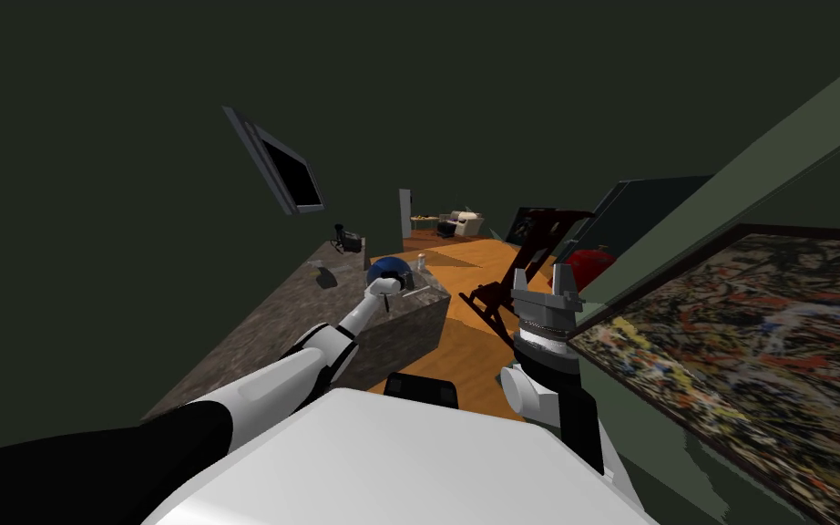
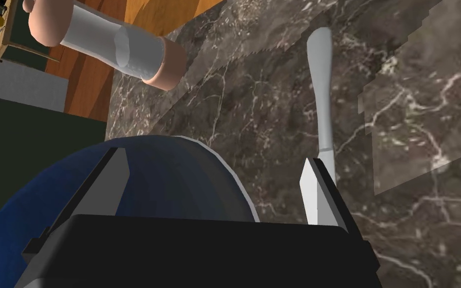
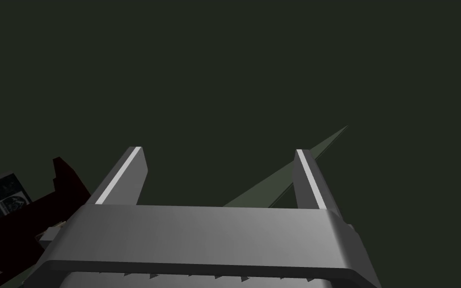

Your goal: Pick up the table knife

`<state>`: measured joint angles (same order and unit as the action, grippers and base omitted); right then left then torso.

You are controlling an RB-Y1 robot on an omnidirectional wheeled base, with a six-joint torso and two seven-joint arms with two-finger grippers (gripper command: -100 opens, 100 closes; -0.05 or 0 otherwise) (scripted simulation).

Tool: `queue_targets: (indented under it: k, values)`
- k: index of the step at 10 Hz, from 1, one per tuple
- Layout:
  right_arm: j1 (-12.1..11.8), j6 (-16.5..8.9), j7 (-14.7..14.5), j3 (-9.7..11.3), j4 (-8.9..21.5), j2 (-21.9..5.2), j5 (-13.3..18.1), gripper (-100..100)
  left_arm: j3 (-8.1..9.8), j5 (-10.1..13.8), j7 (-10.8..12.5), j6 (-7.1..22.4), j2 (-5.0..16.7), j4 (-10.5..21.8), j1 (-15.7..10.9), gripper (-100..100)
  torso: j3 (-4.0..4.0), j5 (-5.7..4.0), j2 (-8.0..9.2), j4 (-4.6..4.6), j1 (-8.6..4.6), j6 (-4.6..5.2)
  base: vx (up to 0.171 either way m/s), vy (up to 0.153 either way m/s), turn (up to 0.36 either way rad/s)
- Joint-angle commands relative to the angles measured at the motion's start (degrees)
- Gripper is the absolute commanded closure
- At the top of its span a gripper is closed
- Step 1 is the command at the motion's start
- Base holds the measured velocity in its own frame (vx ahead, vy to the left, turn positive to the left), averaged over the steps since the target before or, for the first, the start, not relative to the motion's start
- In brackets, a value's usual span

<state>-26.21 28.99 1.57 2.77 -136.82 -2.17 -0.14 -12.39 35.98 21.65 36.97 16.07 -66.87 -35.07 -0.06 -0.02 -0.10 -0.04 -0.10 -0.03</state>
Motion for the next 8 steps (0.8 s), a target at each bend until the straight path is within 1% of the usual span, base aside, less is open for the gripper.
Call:
queue_targets:
  k: [1,2,3,4,5,6,7,8]
  values:
    - [0.00,0.00,0.00,0.00,0.00,0.00,0.00,0,-0.55,1.31,0.72,2.86,0.39,2.86,-2.86,-100,0.00,0.00,0.00,0.00,0.00,0.00,0.033,-0.031,-0.022]
    - [0.00,0.00,0.00,0.00,0.00,0.00,0.00,0,-0.55,1.31,0.72,4.44,0.39,4.77,-3.39,-100,-0.01,-0.01,-0.03,0.00,-0.03,0.01,0.026,-0.024,-0.013]
    - [0.00,0.00,0.00,0.00,0.00,0.00,0.00,0,-0.95,2.45,1.31,6.05,0.84,6.81,-5.94,-100,-0.01,0.00,-0.01,0.00,0.00,0.00,0.030,-0.034,-0.023]
    - [0.00,0.00,0.00,0.00,0.00,0.00,0.00,0,-0.95,2.45,1.31,7.70,0.84,8.53,-6.00,-100,-0.01,-0.01,-0.02,0.00,-0.05,0.01,0.027,-0.031,-0.012]
    - [0.00,0.00,0.00,0.00,0.00,0.00,0.00,0,-0.95,2.45,1.31,7.81,0.84,8.68,-6.00,-100,0.00,0.00,0.00,-0.01,-0.02,-0.01,0.008,-0.011,0.006]
    - [0.00,0.00,0.00,0.00,0.00,0.00,0.00,0,-1.32,3.52,1.88,10.65,1.29,10.42,-8.40,-100,0.03,0.01,0.06,0.01,0.04,-0.01,0.012,-0.022,-0.028]
    - [0.00,0.00,0.00,0.00,0.00,0.00,0.00,0,-1.32,3.52,1.88,11.04,1.29,12.13,-8.47,-100,0.03,0.00,0.05,0.02,0.00,0.01,0.018,-0.026,-0.015]
    - [0.00,0.00,0.00,0.00,0.00,0.00,0.00,0,-1.65,4.52,2.41,13.33,1.74,13.84,-10.79,-100,0.03,0.00,0.05,0.01,-0.01,0.00,0.038,-0.034,-0.020]
